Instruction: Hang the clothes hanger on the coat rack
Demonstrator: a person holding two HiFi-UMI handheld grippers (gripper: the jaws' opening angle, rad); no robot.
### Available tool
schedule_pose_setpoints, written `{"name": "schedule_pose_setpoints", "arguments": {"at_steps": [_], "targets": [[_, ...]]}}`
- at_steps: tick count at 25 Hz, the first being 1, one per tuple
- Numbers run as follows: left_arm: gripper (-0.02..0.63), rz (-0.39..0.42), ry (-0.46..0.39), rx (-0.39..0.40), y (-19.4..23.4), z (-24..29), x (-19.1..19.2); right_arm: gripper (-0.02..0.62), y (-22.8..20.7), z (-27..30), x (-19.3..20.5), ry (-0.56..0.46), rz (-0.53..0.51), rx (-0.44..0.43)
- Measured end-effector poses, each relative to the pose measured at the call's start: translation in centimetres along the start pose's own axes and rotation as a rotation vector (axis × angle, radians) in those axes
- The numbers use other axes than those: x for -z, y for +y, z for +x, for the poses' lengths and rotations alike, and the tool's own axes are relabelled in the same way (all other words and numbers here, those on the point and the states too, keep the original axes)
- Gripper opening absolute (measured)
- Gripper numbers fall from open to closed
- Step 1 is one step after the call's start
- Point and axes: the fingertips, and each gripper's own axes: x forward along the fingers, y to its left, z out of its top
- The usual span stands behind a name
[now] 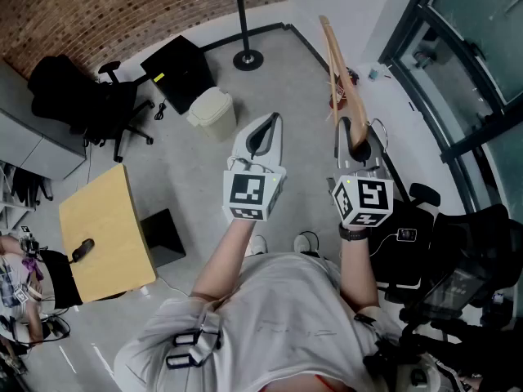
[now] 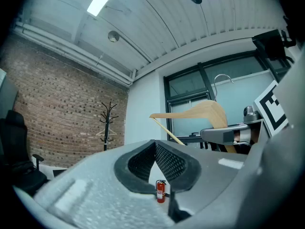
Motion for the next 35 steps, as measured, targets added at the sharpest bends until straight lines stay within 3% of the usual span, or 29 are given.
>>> {"name": "schedule_pose_setpoints", "arguments": {"at_steps": [11,19,23,26,30,35], "targets": [[-0.002,0.006,0.008,-0.032,4.3,-2.8,0.0,0.002,4.1,1.2,1.8,0.039,0.036,0.015],[-0.002,-0.034,0.031,0.018,6.4,-3.8,1.2,0.003,6.9,0.8,3.4,0.062,0.062,0.066],[-0.002,-0.069,0.074,0.06,4.3,-1.6,1.8,0.003,5.7,1.2,3.2,0.074,0.054,0.069],[-0.001,-0.064,0.049,0.101,2.9,0.6,1.5,0.003,4.2,2.1,3.0,0.08,0.051,0.076],[-0.002,-0.048,0.049,0.154,0.2,4.9,1.4,0.003,-0.1,3.1,3.5,0.094,0.059,0.127],[-0.002,-0.066,0.039,0.165,-2.1,10.4,1.2,0.003,-4.8,4.9,3.2,0.077,0.053,0.127]]}}
